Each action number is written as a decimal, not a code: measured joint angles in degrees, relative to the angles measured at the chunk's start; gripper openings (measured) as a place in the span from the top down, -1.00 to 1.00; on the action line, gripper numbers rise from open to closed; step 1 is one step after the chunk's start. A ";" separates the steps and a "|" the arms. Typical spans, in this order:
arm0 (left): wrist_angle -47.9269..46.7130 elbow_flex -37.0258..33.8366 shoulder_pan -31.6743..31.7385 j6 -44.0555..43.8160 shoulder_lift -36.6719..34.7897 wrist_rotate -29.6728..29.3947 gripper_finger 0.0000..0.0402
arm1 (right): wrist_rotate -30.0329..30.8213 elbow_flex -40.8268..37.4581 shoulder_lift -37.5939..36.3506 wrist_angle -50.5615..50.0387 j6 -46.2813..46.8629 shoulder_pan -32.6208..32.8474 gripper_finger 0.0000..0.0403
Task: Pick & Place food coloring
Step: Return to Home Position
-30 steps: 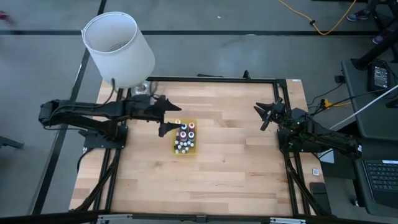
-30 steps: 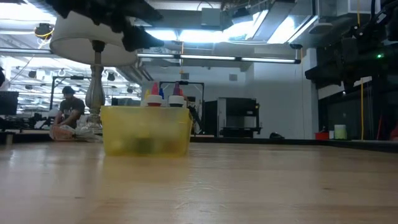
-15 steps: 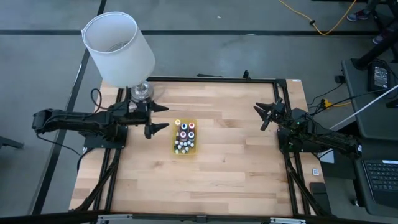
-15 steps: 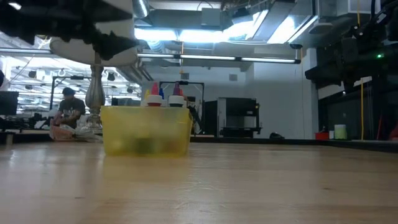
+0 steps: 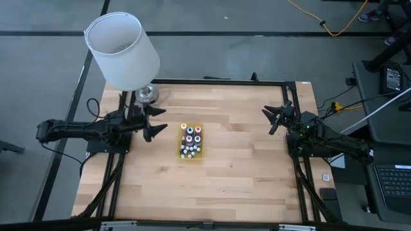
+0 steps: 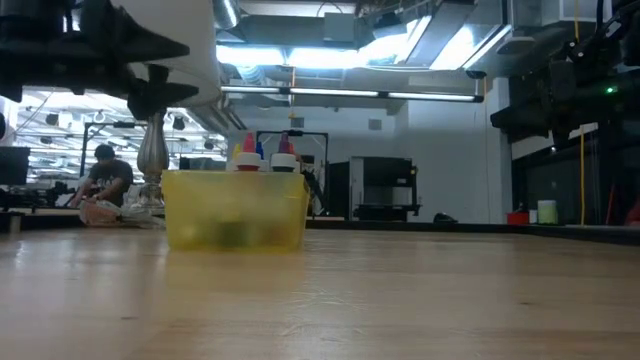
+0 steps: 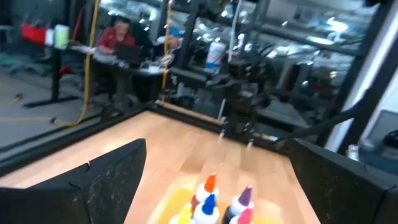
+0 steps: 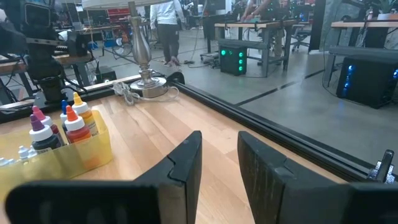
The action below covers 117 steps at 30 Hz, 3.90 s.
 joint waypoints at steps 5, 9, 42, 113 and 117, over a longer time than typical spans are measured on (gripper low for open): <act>0.00 -2.32 1.73 0.60 -5.68 2.00 -0.94 | 0.00 0.00 -0.01 0.00 0.00 -0.01 0.47; -3.77 -2.45 4.80 0.97 -9.00 2.80 -0.94 | 0.00 0.01 0.01 0.00 -0.01 -0.02 0.47; -21.50 -2.43 7.93 5.83 -18.35 4.99 -0.94 | 0.00 0.00 0.01 0.00 0.00 -0.01 0.47; -21.46 -2.43 7.93 4.12 -18.35 4.86 -0.94 | 0.01 0.01 0.01 0.00 0.00 -0.01 0.47; -21.45 -2.43 7.93 4.12 -18.35 4.86 -0.94 | 0.00 0.01 0.01 0.00 -0.01 -0.02 0.47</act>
